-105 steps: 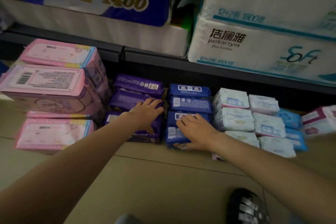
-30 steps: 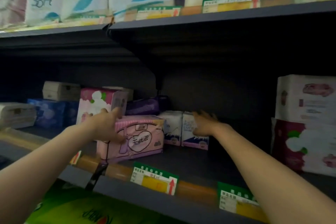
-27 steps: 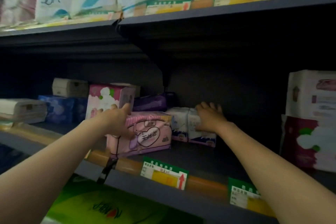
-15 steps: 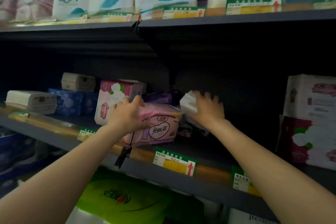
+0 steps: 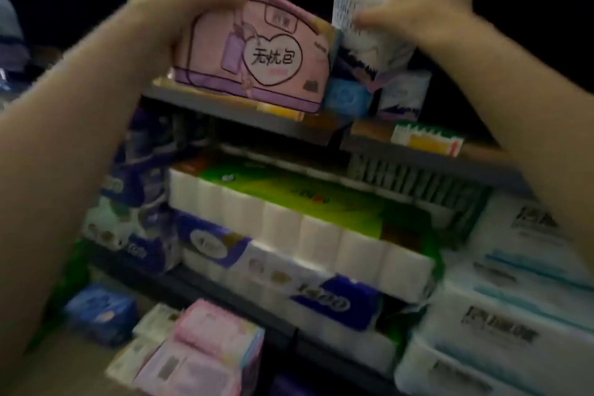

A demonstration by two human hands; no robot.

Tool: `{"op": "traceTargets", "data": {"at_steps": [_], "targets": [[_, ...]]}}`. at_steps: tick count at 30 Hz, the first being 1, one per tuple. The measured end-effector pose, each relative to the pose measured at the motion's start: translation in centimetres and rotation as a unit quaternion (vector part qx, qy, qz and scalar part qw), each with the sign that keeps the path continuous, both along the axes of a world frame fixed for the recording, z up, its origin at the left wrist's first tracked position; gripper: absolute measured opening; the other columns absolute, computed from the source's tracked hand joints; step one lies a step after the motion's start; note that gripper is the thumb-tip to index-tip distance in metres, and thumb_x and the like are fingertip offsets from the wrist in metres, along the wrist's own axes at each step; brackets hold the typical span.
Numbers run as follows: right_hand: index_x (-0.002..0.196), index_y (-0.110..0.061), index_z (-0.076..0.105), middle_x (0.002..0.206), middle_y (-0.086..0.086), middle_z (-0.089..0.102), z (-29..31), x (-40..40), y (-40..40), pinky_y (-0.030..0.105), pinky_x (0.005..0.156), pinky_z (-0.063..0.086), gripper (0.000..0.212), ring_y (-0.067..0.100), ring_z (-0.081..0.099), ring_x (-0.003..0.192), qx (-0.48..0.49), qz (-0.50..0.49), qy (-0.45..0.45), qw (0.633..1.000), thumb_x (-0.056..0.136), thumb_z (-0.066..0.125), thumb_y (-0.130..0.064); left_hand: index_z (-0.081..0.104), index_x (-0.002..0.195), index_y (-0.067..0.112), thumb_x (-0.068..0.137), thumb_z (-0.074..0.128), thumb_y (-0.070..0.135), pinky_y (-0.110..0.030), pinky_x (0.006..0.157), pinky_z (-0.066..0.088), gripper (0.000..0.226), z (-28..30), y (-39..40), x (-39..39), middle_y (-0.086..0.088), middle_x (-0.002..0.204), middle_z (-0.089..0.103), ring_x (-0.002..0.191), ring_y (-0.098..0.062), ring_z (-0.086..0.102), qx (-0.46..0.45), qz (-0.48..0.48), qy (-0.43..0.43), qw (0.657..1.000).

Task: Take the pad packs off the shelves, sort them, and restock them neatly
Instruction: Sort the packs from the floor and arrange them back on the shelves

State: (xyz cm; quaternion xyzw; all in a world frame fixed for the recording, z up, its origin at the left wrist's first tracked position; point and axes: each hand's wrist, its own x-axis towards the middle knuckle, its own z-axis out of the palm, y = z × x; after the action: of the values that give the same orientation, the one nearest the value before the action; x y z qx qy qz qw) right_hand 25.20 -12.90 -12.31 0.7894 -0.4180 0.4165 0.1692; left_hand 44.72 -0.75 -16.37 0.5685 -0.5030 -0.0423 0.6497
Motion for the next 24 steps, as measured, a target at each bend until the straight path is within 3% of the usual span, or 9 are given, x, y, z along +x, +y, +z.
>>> {"op": "traceTargets", "data": {"at_steps": [1,2,4,5,8,12,19,22,24], "targets": [[0.128,-0.013,0.042,0.118,0.014,0.054,-1.3,0.7,1.0,0.041,0.078,0.043,0.054,0.030,0.051,0.114,0.032,0.019,0.018,0.999,0.087,0.062,-0.043,0.058,0.095,0.018,0.088,0.060,0.028,-0.018,0.052,0.053,0.012,-1.1,1.8,0.5,0.008,0.077,0.071,0.064,-0.001,0.068,0.054,-0.056,-0.004,0.997],[0.124,-0.013,0.044,0.110,0.013,0.057,-2.7,1.3,2.0,0.037,0.074,0.043,0.048,0.029,0.054,0.107,0.084,0.044,0.031,0.995,0.089,0.061,-0.041,0.062,0.090,0.019,0.092,0.052,0.026,-0.020,0.052,0.055,0.012,-2.4,3.0,1.0,0.005,0.073,0.072,0.063,-0.004,0.069,0.111,-0.116,-0.009,0.987],[0.130,-0.011,0.043,0.120,0.013,0.057,-5.2,2.5,3.9,0.037,0.080,0.048,0.053,0.029,0.056,0.109,0.179,0.090,0.054,0.978,0.088,0.063,-0.038,0.067,0.082,0.023,0.089,0.052,0.025,-0.021,0.053,0.055,0.017,-5.4,3.9,1.7,0.003,0.072,0.072,0.063,-0.007,0.069,0.192,-0.202,-0.033,0.960],[0.132,-0.010,0.042,0.125,0.013,0.055,-6.4,3.2,4.7,0.040,0.086,0.050,0.059,0.030,0.055,0.111,0.199,0.104,0.074,0.972,0.085,0.067,-0.036,0.066,0.079,0.025,0.080,0.059,0.026,-0.020,0.053,0.054,0.008,-7.2,4.0,1.8,0.006,0.069,0.071,0.063,-0.006,0.068,0.214,-0.212,-0.038,0.953],[0.133,-0.015,0.042,0.129,0.007,0.051,-10.2,5.4,6.6,0.033,0.085,0.044,0.070,0.025,0.051,0.113,0.211,0.114,0.140,0.961,0.075,0.076,-0.035,0.057,0.083,0.023,0.058,0.071,0.022,-0.019,0.054,0.053,0.029,-13.2,3.5,3.2,0.009,0.067,0.068,0.064,-0.005,0.066,0.255,-0.232,-0.007,0.939],[0.129,-0.022,0.043,0.126,0.006,0.053,-17.3,6.7,6.1,0.033,0.077,0.043,0.072,0.025,0.051,0.104,0.254,0.088,0.193,0.944,0.070,0.077,-0.044,0.056,0.087,0.023,0.061,0.074,0.012,-0.033,0.062,0.058,0.033,-21.4,4.3,6.9,-0.006,0.094,0.064,0.080,-0.020,0.069,0.340,-0.263,0.081,0.899],[0.131,-0.022,0.040,0.115,0.003,0.053,-29.7,8.7,6.7,0.029,0.070,0.038,0.068,0.018,0.048,0.090,0.384,0.109,0.272,0.876,0.076,0.073,-0.041,0.057,0.086,0.018,0.040,0.090,0.009,-0.041,0.076,0.058,0.057,-36.0,11.4,11.3,-0.006,0.098,0.066,0.092,-0.026,0.066,0.451,-0.355,0.248,0.780],[0.126,-0.022,0.045,0.112,0.000,0.053,-33.0,9.6,7.3,0.027,0.072,0.037,0.064,0.016,0.049,0.092,0.407,0.155,0.293,0.851,0.073,0.075,-0.040,0.055,0.086,0.017,0.039,0.089,0.001,-0.044,0.080,0.056,0.060,-40.9,13.5,11.1,-0.009,0.108,0.065,0.100,-0.029,0.065,0.449,-0.314,0.334,0.767],[0.126,-0.023,0.044,0.110,-0.002,0.051,-35.0,10.2,7.5,0.028,0.072,0.039,0.065,0.016,0.049,0.093,0.421,0.168,0.299,0.840,0.072,0.075,-0.042,0.053,0.090,0.019,0.055,0.080,-0.007,-0.041,0.082,0.056,0.052,-43.1,14.0,9.9,-0.010,0.119,0.059,0.105,-0.029,0.063,0.437,-0.288,0.354,0.775]]}}
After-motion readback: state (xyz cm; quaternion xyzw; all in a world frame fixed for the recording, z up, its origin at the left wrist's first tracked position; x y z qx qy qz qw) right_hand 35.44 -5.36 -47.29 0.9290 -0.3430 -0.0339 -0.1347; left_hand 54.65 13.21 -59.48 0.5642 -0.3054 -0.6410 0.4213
